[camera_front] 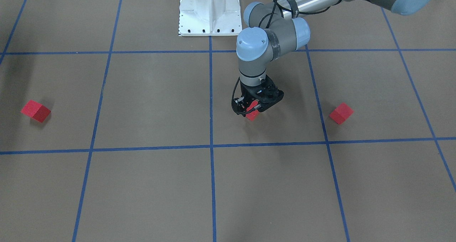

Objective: Form red blocks into L shape at center
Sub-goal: 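Reach the left gripper down to the center-left red cube and grasp it, then carry the red cube with the left gripper to the grid center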

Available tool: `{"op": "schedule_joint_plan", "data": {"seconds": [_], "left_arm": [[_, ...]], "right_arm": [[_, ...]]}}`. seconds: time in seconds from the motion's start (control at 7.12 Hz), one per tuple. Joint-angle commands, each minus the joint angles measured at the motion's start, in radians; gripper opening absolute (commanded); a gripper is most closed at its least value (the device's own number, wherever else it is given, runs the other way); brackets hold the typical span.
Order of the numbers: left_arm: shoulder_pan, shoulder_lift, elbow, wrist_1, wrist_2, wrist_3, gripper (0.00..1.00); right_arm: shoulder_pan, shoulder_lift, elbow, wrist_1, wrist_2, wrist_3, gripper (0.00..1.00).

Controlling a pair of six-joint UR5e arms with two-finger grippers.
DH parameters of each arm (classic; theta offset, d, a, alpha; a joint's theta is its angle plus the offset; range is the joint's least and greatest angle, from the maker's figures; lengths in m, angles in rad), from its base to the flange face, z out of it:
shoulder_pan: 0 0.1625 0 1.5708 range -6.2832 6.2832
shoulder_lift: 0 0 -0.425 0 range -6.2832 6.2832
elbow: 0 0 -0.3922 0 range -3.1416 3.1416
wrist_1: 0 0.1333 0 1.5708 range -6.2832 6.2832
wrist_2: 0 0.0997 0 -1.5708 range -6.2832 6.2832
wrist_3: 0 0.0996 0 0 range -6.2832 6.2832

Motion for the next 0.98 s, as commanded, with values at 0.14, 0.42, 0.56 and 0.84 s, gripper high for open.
{"op": "schedule_joint_plan", "data": {"seconds": [0.14,0.42,0.56,0.84], "left_arm": [[-0.001,-0.004,-0.01,0.004,-0.011,-0.002,0.0],[-0.042,-0.013,-0.085,0.048,-0.011,0.046,0.0],[-0.047,-0.062,-0.094,0.102,-0.005,0.147,0.0],[-0.041,-0.132,-0.073,0.091,0.017,0.342,0.0]], "right_arm": [[0.0,0.0,-0.008,0.0,0.0,-0.005,0.99],[0.0,0.0,-0.009,0.0,0.0,-0.008,0.99],[0.0,0.0,-0.011,0.0,0.0,-0.006,0.99],[-0.001,0.0,-0.011,-0.001,0.001,-0.006,0.99]]}}
